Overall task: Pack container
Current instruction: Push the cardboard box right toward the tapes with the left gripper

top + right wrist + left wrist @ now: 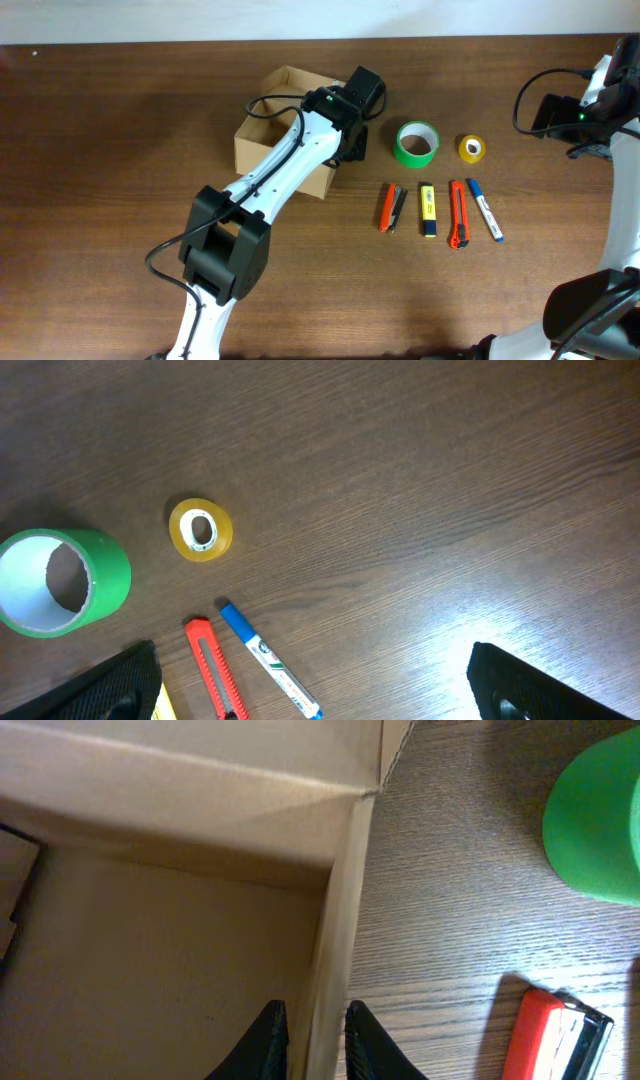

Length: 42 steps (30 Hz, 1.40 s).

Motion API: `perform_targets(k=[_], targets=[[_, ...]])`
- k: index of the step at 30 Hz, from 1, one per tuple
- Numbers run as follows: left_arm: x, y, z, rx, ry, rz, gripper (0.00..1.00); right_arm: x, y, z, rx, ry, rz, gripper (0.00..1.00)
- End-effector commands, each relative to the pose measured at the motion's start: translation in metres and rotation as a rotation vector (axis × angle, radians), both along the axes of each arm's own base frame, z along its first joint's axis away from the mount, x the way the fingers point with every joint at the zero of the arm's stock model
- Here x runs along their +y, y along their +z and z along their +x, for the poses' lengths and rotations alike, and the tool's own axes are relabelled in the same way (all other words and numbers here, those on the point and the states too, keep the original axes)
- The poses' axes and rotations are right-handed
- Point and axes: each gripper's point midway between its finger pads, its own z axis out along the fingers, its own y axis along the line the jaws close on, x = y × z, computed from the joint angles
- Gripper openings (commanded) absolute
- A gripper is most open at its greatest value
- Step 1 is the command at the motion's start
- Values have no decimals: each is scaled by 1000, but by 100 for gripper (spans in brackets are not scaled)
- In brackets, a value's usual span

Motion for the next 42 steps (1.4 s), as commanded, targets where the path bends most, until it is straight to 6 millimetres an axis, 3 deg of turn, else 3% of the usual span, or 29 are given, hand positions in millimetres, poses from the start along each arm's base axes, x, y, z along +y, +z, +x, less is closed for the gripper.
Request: perform_targets(k=[1,6,9,12,20,25,29,32,34,35,36,42], targets=[[4,1,7,-29,-14,37,20,-1,4,3,-16,-7,7,99],[6,14,17,-77,-21,62,25,-1,4,3,-16,-7,7,99],[4,27,23,-108,-34,58,40,-1,4,3,-16,-7,7,99],[6,41,28,-143,-25,73,47,-1,4,3,-16,-7,7,99],[7,77,36,-203,-31,77,47,-1,4,3,-16,-7,7,99],[24,109,38,-256,-36,158,47,-1,4,3,-16,-7,7,99],[34,121,40,-256,-18,154,46,-1,4,3,-16,-7,7,99],[43,117,37,-224,-8,168,43,-1,4,3,-16,-7,7,99],[47,113,34,-204,14,163,23,-1,4,3,-16,-7,7,99],[47,113,34,-200,13,160,7,-1,4,3,-16,-7,7,100],[47,112,34,-199,14,161,2,-1,4,3,-16,-7,7,99],[55,99,19,-121,37,191,2,-1,4,3,-18,-7,6,99]])
